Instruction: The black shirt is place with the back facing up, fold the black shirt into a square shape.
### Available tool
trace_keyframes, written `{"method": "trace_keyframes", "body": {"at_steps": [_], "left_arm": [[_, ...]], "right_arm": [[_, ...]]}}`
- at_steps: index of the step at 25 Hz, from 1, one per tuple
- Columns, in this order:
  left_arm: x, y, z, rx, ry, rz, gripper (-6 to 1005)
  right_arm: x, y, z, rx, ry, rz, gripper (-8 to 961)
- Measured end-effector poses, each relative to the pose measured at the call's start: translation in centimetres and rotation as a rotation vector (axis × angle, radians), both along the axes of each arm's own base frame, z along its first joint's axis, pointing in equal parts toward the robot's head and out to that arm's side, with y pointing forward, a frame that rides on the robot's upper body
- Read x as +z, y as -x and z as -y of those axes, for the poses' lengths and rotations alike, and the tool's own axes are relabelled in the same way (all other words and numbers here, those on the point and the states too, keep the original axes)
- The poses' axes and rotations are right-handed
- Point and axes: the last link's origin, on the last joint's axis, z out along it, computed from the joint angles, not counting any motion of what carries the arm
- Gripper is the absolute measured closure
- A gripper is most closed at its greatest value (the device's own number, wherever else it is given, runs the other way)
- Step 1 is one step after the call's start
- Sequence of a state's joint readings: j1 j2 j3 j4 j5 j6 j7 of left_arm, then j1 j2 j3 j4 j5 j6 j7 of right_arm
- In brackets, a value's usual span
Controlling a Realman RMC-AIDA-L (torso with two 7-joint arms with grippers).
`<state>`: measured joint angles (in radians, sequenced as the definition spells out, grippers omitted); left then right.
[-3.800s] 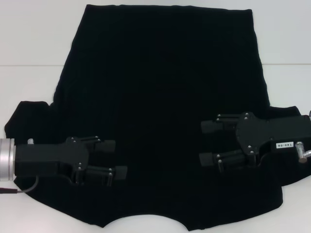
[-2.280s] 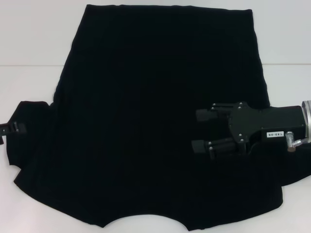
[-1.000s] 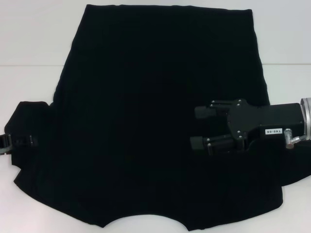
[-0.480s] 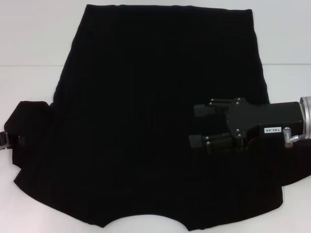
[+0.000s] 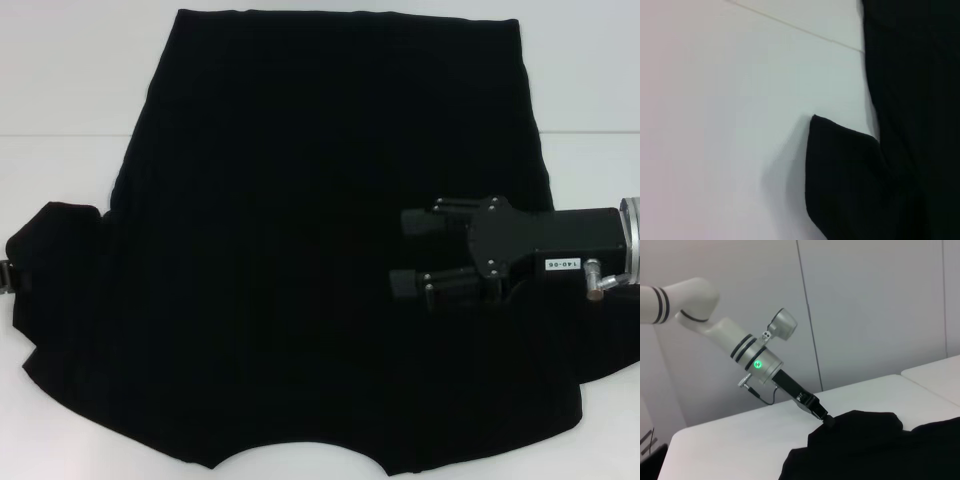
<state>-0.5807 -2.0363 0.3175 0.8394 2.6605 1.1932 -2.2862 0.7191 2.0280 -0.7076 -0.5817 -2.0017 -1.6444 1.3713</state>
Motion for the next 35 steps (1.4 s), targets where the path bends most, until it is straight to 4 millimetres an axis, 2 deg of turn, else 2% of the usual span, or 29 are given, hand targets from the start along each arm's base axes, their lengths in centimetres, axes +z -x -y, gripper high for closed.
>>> {"method": "trace_keyframes", "body": {"at_steps": [1,6,15,28,35], "left_arm": [[0.0,0.0,-0.1,-0.003,-0.002,-0.003,983],[0.7,0.0,-0.7,-0.011,-0.026,-0.04,1001],[2.2,0.2,-1.8,-0.021,-0.085,-0.111,980],[2.2,-0.1,-2.3,-0.035,-0.091,-0.116,951],[1.4,-2.7,-3.1,-0.111,-0.018,-0.036,935]], "right_arm": [[-0.1,0.0,0.1,-0.004,-0.001,-0.006,41],[-0.4,0.1,0.2,-0.011,0.0,-0.021,40],[-1.0,0.4,0.2,-0.022,-0.008,-0.042,39],[-1.2,0.6,0.3,-0.025,-0.005,-0.051,40],[-1.1,0.5,0.3,-0.026,-0.007,-0.051,39]]}}
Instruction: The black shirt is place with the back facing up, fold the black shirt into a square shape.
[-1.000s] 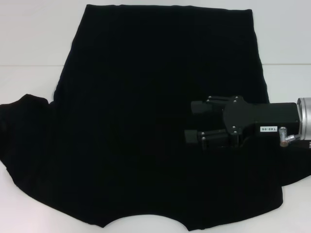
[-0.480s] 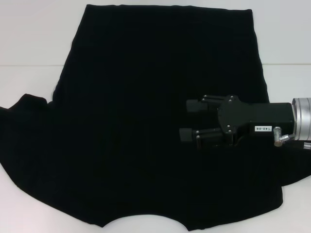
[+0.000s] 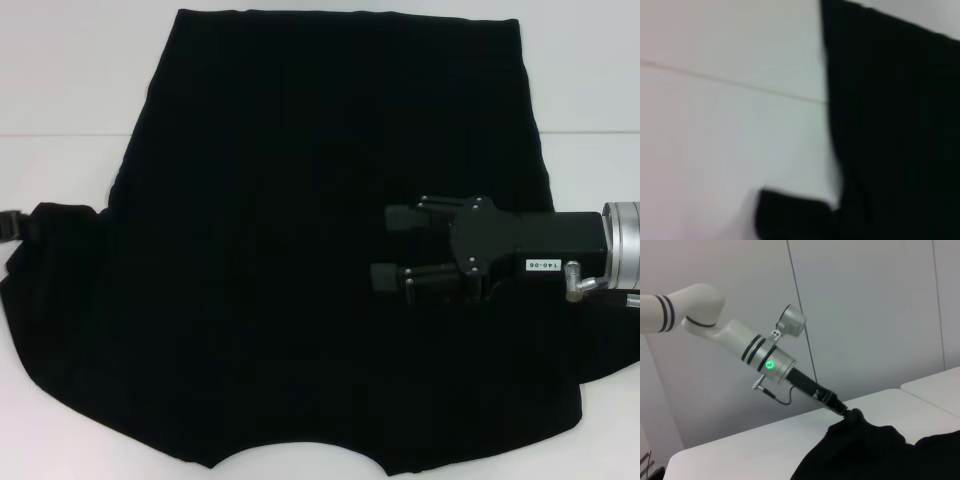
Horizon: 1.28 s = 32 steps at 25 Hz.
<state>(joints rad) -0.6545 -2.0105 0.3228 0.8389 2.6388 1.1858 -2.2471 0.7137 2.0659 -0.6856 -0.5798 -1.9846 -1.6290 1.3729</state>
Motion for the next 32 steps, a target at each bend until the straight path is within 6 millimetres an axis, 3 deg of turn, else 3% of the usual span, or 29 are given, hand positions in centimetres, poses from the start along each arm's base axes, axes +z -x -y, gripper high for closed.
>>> {"method": "trace_keyframes", "body": {"at_steps": [6,11,24,32], "left_arm": [[-1.6,-3.7,-2.0,-0.128,0.091,-0.017,921],[-3.8,-5.8,-2.5,-0.226,0.17,-0.052,909],[-6.6,-6.6,-0.9,-0.383,0.311,-0.099,880],[-7.8,-8.1,-0.9,-0.362,0.325,-0.001,861]], "right_arm": [[0.1,-0.1,0.0,-0.002,-0.001,0.001,41],[0.0,-0.3,0.3,-0.008,0.01,-0.004,39],[-0.1,-1.0,0.7,-0.027,0.013,-0.006,41],[0.0,-1.0,0.7,-0.026,0.01,-0.006,39]]}}
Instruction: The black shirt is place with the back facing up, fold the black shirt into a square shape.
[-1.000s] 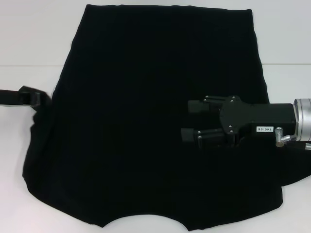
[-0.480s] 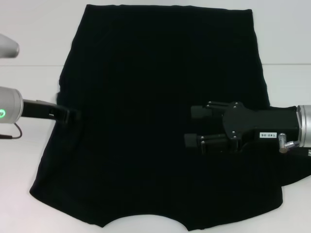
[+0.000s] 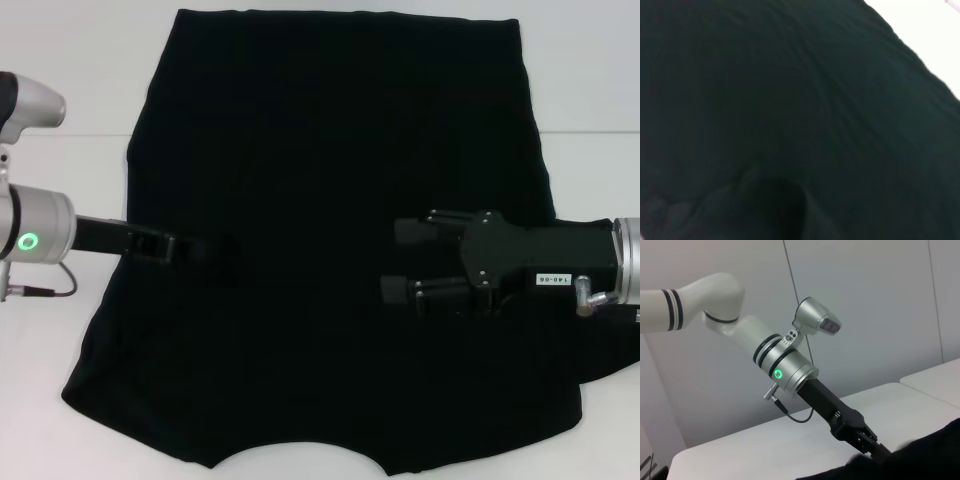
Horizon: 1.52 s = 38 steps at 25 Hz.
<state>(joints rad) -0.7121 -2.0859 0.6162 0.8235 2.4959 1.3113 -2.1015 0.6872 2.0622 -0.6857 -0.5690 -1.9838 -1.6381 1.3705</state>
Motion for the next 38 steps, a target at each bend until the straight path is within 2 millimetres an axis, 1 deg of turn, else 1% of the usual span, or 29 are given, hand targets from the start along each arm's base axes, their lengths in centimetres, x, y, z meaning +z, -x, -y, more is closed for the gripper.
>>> {"method": "trace_keyframes", "body": {"at_steps": [5,9,11,13,16,18,21,23,26,29,33,38], "left_arm": [[-0.7,-1.9,0.4,-0.032,0.053,0.084,850],[-0.8,-3.1,1.3,-0.078,0.122,0.158,782],[-0.4,-3.1,1.7,-0.098,0.12,0.191,748],[0.0,-2.6,1.8,-0.098,0.102,0.207,714],[0.5,-2.2,2.2,-0.108,0.067,0.25,663],[0.7,-2.4,2.8,-0.162,0.051,0.307,566],[0.4,-3.4,4.3,-0.319,0.03,0.414,421],[-0.1,-3.8,5.2,-0.431,-0.004,0.477,189],[-0.9,-3.9,6.1,-0.53,-0.036,0.512,125],[-2.0,-3.7,6.6,-0.601,-0.051,0.502,61],[-2.9,-3.9,6.9,-0.669,-0.066,0.48,64],[-3.5,-4.2,7.0,-0.699,-0.049,0.47,66]], "right_arm": [[0.4,0.0,-0.2,-0.001,-0.012,-0.002,40],[1.1,-0.4,-0.6,-0.031,-0.03,-0.01,41],[1.7,-0.8,-0.8,-0.07,-0.037,-0.014,41],[2.4,-1.4,-1.2,-0.131,-0.045,-0.015,41],[3.9,-2.7,-2.2,-0.295,-0.041,-0.008,40],[5.2,-3.8,-3.0,-0.435,-0.024,0.012,40],[6.9,-5.7,-3.5,-0.614,0.006,0.064,40],[8.1,-6.9,-3.4,-0.71,0.019,0.105,40],[9.6,-8.6,-2.9,-0.839,0.03,0.171,40],[10.9,-10.0,-2.1,-0.942,0.037,0.238,39],[12.2,-11.5,-0.9,-1.041,0.052,0.313,39],[12.7,-12.9,-0.1,-1.131,0.055,0.366,41]]}}
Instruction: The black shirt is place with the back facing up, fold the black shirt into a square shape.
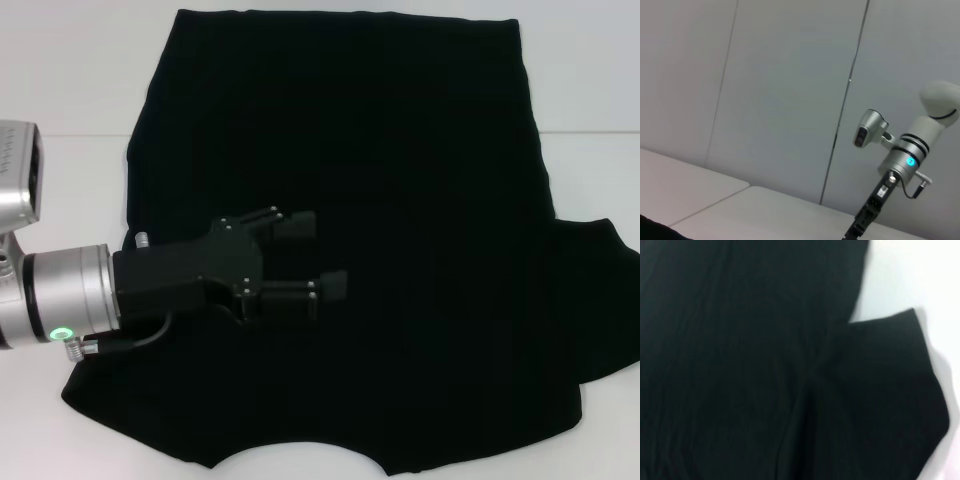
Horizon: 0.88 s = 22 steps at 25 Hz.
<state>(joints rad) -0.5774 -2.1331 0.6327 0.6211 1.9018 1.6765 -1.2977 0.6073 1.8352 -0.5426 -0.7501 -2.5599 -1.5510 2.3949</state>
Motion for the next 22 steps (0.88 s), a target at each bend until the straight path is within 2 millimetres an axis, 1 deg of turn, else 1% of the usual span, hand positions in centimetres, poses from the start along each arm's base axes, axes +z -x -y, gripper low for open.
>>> {"method": "trace_keyframes", "body": {"at_steps": [6,16,22], "left_arm": [[-0.3,-0.2,-0.1,-0.01,0.007,-0.017,67],[-0.4,0.0,0.0,-0.004,0.006,-0.018,70],[-0.1,0.2,-0.3,0.006,-0.008,-0.025,72]], "right_arm": [[-0.2,-0.3,0.1,-0.026,0.008,0.014,44],[-3.1,-0.4,-0.5,-0.041,0.047,0.014,49],[-3.5,-0.5,-0.8,-0.041,0.041,0.025,52]]}}
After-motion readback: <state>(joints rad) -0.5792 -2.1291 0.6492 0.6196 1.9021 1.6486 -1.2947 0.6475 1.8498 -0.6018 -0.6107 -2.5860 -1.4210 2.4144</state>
